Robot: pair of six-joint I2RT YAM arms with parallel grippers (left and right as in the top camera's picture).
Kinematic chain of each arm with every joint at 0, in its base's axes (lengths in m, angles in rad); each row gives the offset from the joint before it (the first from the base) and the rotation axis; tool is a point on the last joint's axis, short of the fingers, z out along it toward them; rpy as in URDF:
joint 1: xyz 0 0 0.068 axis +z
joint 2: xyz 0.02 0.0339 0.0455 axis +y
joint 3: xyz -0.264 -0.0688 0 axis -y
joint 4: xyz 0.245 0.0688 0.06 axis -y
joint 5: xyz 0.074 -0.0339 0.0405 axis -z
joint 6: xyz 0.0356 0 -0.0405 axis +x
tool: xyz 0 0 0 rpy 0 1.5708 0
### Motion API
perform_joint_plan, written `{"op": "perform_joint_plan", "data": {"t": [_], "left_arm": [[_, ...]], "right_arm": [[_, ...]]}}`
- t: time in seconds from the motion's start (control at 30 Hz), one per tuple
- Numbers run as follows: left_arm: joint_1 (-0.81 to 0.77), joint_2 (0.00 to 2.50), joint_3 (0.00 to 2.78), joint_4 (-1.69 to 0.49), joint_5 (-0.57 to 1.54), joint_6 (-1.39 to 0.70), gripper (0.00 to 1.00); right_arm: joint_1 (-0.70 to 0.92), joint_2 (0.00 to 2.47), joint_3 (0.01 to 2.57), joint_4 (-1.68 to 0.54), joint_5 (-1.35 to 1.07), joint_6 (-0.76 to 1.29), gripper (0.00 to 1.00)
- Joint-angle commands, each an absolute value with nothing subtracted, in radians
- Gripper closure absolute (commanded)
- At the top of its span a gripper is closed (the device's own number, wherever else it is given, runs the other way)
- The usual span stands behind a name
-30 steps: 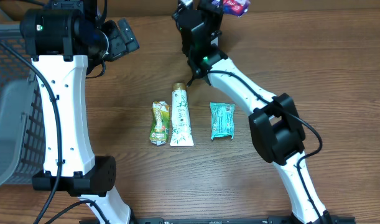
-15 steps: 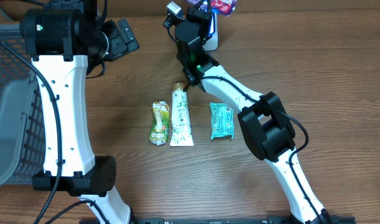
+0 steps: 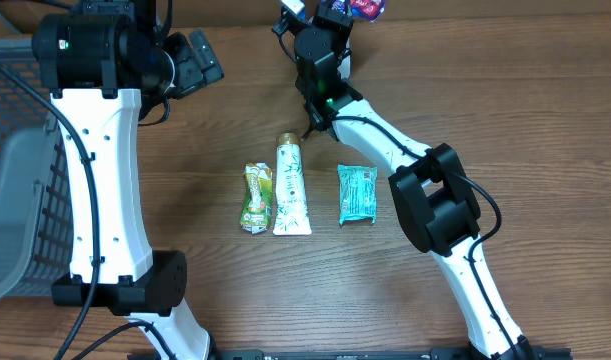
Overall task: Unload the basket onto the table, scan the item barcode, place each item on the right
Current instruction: 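Move the bag to the right table edge and release it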
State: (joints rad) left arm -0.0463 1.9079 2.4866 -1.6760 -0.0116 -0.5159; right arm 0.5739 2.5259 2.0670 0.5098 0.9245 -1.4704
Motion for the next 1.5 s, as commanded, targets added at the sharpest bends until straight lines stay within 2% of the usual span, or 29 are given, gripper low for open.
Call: {"op": "perform_joint_plan", "data": {"t": [0.0, 0.1, 0.23, 0.3, 0.47, 0.7, 0.9, 1.0, 1.17, 1.3, 1.47], "left_arm": [[-0.053, 1.909, 2.482, -1.675, -0.004, -0.505, 0.01], [-0.053, 1.909, 2.481, -1.675, -0.004, -0.505, 0.00], [-0.053, 1.909, 2.482, -1.675, -0.004, -0.505, 0.01], [-0.053, 1.909, 2.482, -1.675, -0.004, -0.505, 0.01], [-0.056, 1.909, 2.481, -1.675, -0.004, -0.505, 0.00], [-0.056, 1.909, 2.481, -1.675, -0.004, -0.505, 0.01], [-0.056, 1.909, 2.482, -1.675, -0.004, -0.505, 0.00], [-0.056, 1.909, 2.482, -1.675, -0.004, -0.505, 0.01], [-0.056, 1.909, 2.481, -1.675, -0.004, -0.505, 0.00], [-0.056, 1.909, 2.482, -1.675, -0.004, -0.505, 0.00], [-0.056, 1.909, 2.481, -1.675, -0.004, -0.505, 0.01]], "right_arm": [[0.597, 2.529, 2.083, 0.603, 0.952, -1.512, 0.96], [0.627, 2.509, 2.083, 0.690, 1.000, -1.541, 0.96], [0.653, 2.439, 2.083, 0.585, 1.060, -1.478, 0.96], [0.663, 2.383, 2.083, 0.409, 1.066, -1.379, 0.96], [0.667, 2.167, 2.083, -0.273, 0.884, -0.946, 0.96], [0.625, 1.855, 2.083, -0.751, 0.459, -0.332, 0.96], [0.415, 1.662, 2.083, -0.999, 0.012, 0.130, 0.96], [0.248, 1.638, 2.083, -1.135, -0.017, 0.337, 0.96], [0.005, 1.667, 2.027, -1.296, -0.017, 0.503, 0.96], [-0.149, 1.709, 1.854, -1.272, -0.017, 0.604, 0.96], [-0.314, 1.755, 1.553, -1.075, -0.023, 0.761, 0.96]]}}
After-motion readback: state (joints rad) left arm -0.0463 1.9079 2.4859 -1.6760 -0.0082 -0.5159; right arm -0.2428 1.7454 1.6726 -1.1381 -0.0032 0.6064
